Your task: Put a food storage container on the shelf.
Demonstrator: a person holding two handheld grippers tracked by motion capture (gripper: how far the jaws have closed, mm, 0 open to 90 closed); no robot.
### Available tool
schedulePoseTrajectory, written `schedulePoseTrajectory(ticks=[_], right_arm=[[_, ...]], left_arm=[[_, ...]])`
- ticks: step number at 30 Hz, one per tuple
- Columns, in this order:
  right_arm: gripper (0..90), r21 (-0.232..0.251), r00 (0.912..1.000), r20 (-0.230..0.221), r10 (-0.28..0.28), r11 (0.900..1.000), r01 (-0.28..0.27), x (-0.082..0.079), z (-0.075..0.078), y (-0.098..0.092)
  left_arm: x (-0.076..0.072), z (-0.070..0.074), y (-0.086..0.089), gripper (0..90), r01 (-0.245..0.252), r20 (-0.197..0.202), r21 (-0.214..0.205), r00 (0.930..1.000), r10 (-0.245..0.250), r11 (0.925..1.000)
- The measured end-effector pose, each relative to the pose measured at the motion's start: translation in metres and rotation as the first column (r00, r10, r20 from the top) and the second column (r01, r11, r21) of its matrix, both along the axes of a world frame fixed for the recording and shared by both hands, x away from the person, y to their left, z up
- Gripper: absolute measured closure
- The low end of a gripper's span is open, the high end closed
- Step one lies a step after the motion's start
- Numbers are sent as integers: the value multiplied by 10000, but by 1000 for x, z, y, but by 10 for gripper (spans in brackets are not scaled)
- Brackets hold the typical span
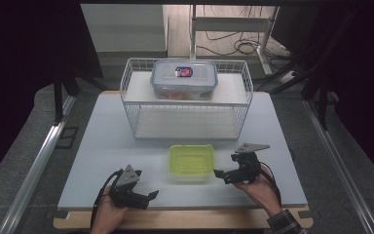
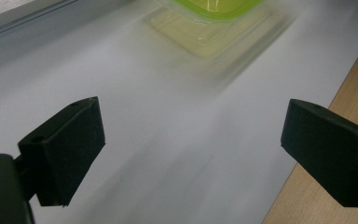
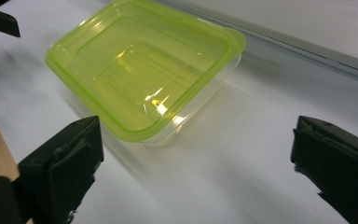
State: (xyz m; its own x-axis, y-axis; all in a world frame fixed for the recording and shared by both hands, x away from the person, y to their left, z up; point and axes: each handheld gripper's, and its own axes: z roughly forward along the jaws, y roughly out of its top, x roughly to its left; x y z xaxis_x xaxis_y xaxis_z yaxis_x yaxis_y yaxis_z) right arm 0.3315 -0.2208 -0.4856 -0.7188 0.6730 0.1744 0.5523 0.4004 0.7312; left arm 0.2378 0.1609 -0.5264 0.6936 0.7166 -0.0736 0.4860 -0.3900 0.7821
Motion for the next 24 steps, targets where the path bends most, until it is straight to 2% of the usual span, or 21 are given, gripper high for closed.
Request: schedulePoseTrajectory(ticks=[4, 8, 12, 14, 18, 24], right_arm=[[99, 227, 9994, -340, -66, 9997, 73, 6, 1, 2], [221, 575, 9990, -444, 22, 9983, 4, 12, 5, 3], [320, 230, 9979, -631, 110, 9997, -95, 17, 6, 5], [360, 255, 9966, -822, 95, 9996, -74, 20, 5, 6], [378, 497, 9937, -1120, 37, 9988, 19, 27, 4, 8], [394, 1176, 9844, -1724, -349, 9915, 558, 36, 2, 11]], left_arm=[[0, 0, 0, 61, -26, -4, 63, 10000, 26, 10000], [0, 0, 0, 61, -34, 1, 76, 10000, 34, 10000], [1, -1, -1, 61, -33, -13, 90, 10000, 33, 10000], [1, -1, -1, 61, -25, -14, 125, 10000, 25, 9999], [0, -1, -2, 61, -13, 13, 149, 10000, 13, 9999], [0, -1, -1, 62, -9, 17, 193, 10000, 9, 9998]])
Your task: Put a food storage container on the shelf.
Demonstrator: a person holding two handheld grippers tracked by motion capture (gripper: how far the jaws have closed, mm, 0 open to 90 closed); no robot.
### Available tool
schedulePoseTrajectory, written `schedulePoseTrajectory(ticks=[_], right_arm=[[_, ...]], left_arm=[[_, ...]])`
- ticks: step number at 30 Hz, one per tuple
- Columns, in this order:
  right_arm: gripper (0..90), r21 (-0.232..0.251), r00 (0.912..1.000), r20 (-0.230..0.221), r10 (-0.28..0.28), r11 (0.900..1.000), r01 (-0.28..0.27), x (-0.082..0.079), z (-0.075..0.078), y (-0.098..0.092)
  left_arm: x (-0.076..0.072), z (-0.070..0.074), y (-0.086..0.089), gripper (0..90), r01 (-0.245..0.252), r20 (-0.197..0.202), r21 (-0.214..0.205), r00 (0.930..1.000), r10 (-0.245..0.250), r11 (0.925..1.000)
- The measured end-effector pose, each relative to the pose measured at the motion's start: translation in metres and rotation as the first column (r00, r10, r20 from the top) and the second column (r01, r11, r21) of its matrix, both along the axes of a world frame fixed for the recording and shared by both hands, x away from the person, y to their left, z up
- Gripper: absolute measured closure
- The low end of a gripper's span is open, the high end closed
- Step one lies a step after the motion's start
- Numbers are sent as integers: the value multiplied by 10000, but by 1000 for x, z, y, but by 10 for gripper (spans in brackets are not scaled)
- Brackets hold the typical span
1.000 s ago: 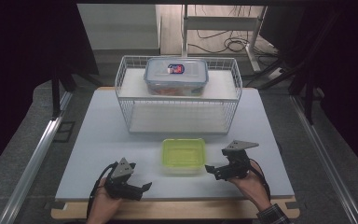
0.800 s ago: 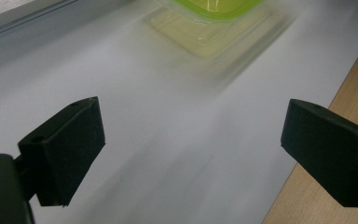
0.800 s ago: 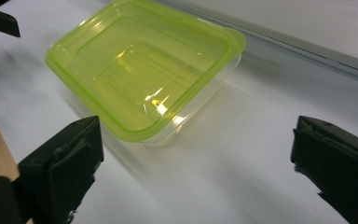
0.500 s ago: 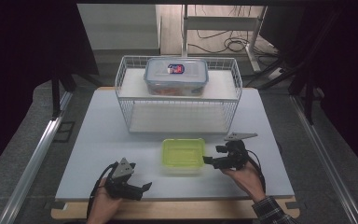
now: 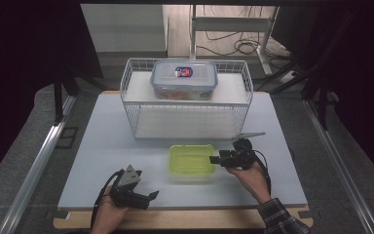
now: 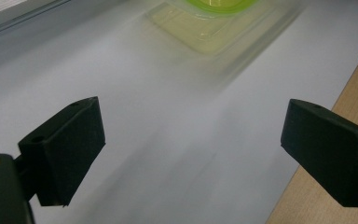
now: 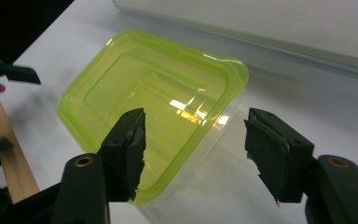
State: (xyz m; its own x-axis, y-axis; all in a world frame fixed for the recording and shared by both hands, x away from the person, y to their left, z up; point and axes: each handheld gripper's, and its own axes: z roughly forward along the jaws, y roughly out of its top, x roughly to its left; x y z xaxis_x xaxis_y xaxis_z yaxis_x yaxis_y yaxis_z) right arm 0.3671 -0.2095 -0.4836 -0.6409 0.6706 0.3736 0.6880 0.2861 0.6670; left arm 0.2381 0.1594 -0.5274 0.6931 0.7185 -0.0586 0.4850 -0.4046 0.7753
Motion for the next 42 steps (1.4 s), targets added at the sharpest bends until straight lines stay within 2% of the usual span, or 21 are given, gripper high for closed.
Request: schedulePoseTrajectory(ticks=[6, 10, 14, 18, 20, 23, 26, 31, 42], right_arm=[[491, 511, 9951, -910, -377, 9978, 425, 10, -8, 1], [571, 736, 9836, -1708, -581, 9947, 715, 17, -15, 0], [614, 1059, 9704, -2336, -616, 9904, 884, 23, -22, 0], [681, 1437, 9537, -2963, -516, 9848, 980, 27, -27, 1], [719, 1526, 9537, -2989, -330, 9849, 819, 28, -27, 1], [783, 2118, 9424, -3344, 107, 9752, 640, 30, -29, 1], [798, 2160, 9428, -3312, 376, 9757, 370, 30, -26, 4], [801, 1972, 9505, -3091, 333, 9799, 297, 26, -23, 5], [801, 2523, 9642, -2650, 47, 9655, 647, 20, -6, -5]], left_arm=[[0, 0, -1, 61, 19, -9, 49, 10000, -19, 10000], [0, 0, -1, 62, 15, -20, 38, 10000, -15, 10000], [0, 0, -1, 62, 27, -20, 43, 10000, -27, 10000], [0, 0, -1, 62, 30, -18, 58, 10000, -30, 10000], [0, 0, -1, 62, 28, -14, 51, 10000, -27, 10000], [0, 0, -1, 62, 21, -1, 52, 10000, -21, 10000], [-1, 0, 0, 62, 11, 13, 57, 10000, -11, 10000], [-1, 1, 0, 62, -21, 42, 37, 10000, 21, 10000], [-1, 1, 1, 61, -52, 57, 39, 10000, 52, 10000]])
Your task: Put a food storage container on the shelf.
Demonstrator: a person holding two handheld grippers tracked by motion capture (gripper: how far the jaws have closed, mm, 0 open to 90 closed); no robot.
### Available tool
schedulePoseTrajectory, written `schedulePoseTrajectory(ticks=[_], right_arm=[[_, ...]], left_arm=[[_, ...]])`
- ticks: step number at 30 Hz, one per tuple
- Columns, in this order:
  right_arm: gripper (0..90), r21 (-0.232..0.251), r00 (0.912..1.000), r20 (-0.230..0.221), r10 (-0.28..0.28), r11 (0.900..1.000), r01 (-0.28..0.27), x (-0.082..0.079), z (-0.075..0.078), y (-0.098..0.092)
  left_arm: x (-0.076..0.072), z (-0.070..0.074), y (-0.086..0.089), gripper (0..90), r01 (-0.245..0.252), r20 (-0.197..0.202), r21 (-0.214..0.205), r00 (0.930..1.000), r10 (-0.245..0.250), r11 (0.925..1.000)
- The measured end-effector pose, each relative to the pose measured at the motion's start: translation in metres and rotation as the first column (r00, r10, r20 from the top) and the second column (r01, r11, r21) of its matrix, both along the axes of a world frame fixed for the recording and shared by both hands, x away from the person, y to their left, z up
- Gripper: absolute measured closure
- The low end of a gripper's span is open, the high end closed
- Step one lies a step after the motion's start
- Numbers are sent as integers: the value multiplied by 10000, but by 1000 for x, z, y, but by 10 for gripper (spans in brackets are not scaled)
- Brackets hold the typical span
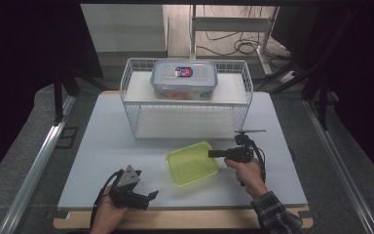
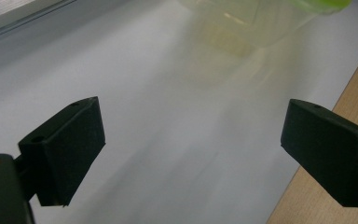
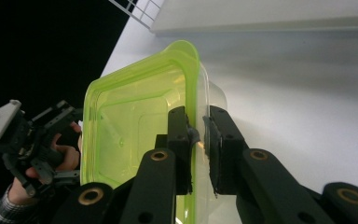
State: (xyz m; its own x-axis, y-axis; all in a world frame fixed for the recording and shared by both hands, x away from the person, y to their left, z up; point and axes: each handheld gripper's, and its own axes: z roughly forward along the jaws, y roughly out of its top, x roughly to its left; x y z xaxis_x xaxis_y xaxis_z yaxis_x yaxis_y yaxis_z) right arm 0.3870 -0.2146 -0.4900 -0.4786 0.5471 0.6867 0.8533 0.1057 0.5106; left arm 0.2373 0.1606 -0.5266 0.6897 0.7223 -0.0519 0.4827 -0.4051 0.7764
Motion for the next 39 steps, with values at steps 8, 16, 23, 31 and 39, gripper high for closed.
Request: schedulePoseTrajectory(ticks=[8, 16, 23, 31, 39], right_arm=[[802, 388, 9993, 363, -47, 9992, 33, -7, 17, -3], [801, 791, 9962, 854, -185, 9968, 117, -14, 40, -6], [802, 1061, 9925, 1200, -210, 9943, 82, -15, 60, -5], [802, 1354, 9881, 1496, -369, 9907, 165, -14, 82, -4], [803, 1656, 9825, 1764, -597, 9857, 301, -8, 110, -6]], left_arm=[[0, 0, 0, 61, 9, -18, 20, 10000, -9, 10000], [0, 0, -1, 61, 20, -23, 21, 10000, -20, 10000], [0, 0, -1, 61, 37, -1, 35, 10000, -37, 10000], [0, 0, -1, 61, 59, 21, 101, 10000, -59, 9999], [0, -1, -1, 61, 47, 13, 67, 10000, -47, 10000]])
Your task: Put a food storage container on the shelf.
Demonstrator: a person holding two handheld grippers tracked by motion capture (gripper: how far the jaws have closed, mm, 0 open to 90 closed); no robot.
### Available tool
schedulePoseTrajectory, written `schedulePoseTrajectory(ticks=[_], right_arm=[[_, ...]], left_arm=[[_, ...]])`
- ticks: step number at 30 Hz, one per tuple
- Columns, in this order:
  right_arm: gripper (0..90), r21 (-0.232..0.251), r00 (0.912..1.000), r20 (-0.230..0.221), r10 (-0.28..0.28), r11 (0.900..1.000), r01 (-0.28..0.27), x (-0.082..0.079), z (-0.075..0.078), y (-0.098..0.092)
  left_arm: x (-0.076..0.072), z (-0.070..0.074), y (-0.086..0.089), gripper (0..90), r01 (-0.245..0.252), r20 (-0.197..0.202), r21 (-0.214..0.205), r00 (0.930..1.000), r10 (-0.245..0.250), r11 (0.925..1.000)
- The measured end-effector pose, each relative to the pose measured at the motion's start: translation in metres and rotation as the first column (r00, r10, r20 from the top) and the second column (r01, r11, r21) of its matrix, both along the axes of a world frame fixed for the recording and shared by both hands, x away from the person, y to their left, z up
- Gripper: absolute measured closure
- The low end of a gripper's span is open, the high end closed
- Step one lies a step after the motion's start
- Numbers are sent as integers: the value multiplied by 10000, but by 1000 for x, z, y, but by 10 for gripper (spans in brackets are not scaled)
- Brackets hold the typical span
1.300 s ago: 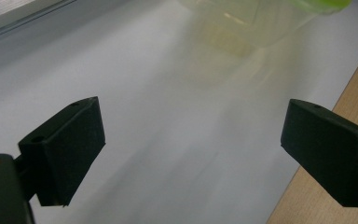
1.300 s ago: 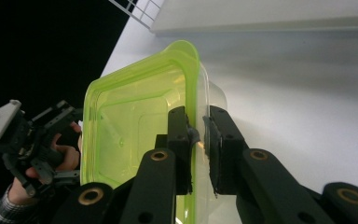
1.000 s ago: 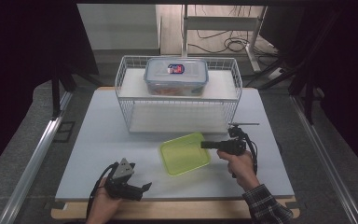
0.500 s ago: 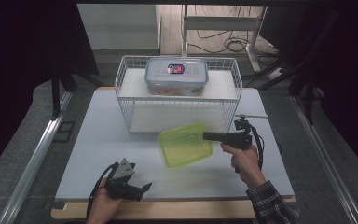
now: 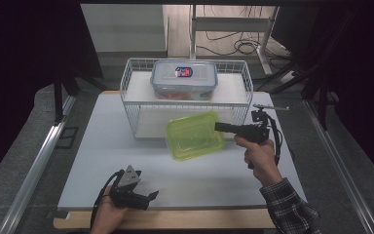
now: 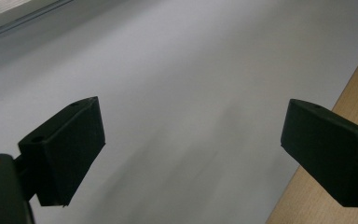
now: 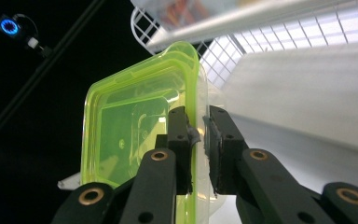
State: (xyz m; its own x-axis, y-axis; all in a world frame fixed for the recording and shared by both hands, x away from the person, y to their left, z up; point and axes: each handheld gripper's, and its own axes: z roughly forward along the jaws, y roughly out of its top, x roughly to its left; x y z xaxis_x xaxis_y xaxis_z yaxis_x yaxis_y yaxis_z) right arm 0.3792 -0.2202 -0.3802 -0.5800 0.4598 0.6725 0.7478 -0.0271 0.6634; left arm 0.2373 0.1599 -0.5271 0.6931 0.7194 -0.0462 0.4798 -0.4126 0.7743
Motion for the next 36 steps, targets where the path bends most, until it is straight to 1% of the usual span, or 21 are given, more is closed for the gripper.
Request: schedulePoseTrajectory(ticks=[3, 9, 13, 17, 22, 25, 29, 36], right_arm=[[803, 187, 9999, 28, -123, 9998, 122, 4, 10, -1], [803, 281, 9996, 50, -269, 9992, 268, 12, 26, 0], [804, 457, 9994, -71, -333, 9984, 336, 17, 31, 1], [804, 642, 9990, -75, -445, 9969, 449, 21, 38, 0], [804, 770, 9981, 100, -606, 9952, 596, 26, 53, 2], [804, 826, 9973, 268, -686, 9944, 662, 29, 62, 4], [804, 759, 9961, 386, -789, 9942, 758, 33, 75, 8], [804, 732, 9932, 621, -980, 9929, 934, 41, 91, 14]], left_arm=[[0, 0, 0, 61, -21, 7, -30, 10000, 21, 10000], [0, 0, 0, 61, -17, 6, -33, 10000, 17, 10000], [0, 0, 0, 61, -18, 5, -45, 10000, 18, 10000], [0, 0, 1, 61, -7, 10, -10, 10000, 7, 10000], [0, 0, 1, 61, -49, 34, -98, 10000, 49, 9999], [1, 1, 3, 56, -68, 29, -261, 10000, 69, 9996], [1, 2, 4, 48, -91, 49, -487, 9999, 94, 9988], [0, 2, 5, 44, -104, 56, -475, 9999, 106, 9988]])
